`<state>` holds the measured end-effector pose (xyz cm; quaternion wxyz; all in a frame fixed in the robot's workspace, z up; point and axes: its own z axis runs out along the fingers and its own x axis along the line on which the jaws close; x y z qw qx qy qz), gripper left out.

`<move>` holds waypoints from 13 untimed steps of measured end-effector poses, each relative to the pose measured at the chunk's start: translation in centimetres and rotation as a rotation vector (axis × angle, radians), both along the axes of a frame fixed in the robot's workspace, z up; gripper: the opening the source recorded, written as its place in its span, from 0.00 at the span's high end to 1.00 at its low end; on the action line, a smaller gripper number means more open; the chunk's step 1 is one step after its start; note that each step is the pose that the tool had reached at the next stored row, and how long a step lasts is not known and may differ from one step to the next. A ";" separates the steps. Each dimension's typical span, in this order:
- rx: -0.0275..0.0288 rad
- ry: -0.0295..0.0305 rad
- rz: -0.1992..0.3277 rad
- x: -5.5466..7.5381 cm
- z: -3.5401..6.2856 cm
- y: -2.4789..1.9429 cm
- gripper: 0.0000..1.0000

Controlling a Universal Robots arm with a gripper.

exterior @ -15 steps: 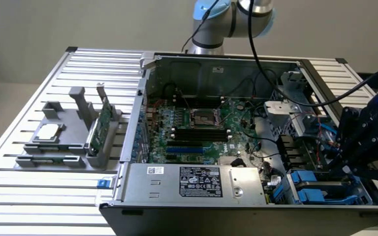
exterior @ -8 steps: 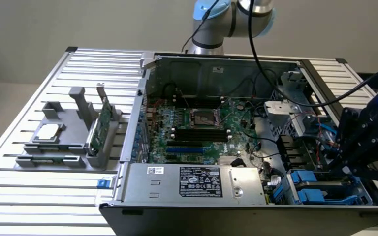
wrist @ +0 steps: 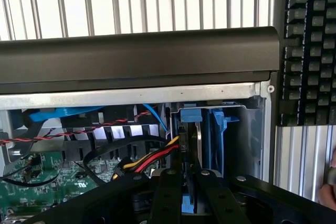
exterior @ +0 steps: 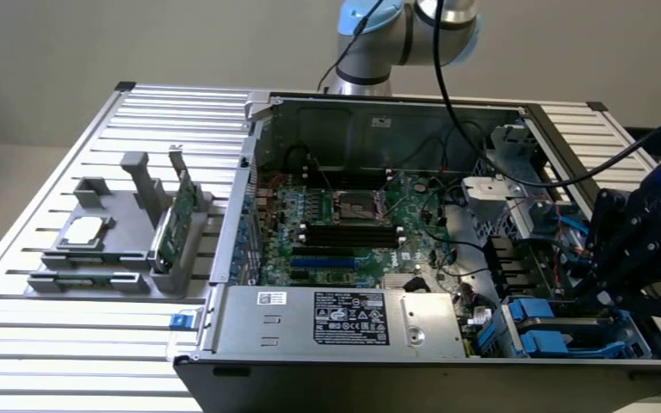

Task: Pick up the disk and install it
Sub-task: 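Insert the first disk wire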

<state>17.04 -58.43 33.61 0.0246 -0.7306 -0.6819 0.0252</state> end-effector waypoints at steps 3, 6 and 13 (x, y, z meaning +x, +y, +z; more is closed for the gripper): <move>-0.0003 0.0016 0.000 0.0 0.33 0.00 0.82; -0.0012 0.0049 -0.001 0.0 0.97 0.00 0.76; -0.0025 0.0096 -0.002 0.0 3.05 0.00 0.76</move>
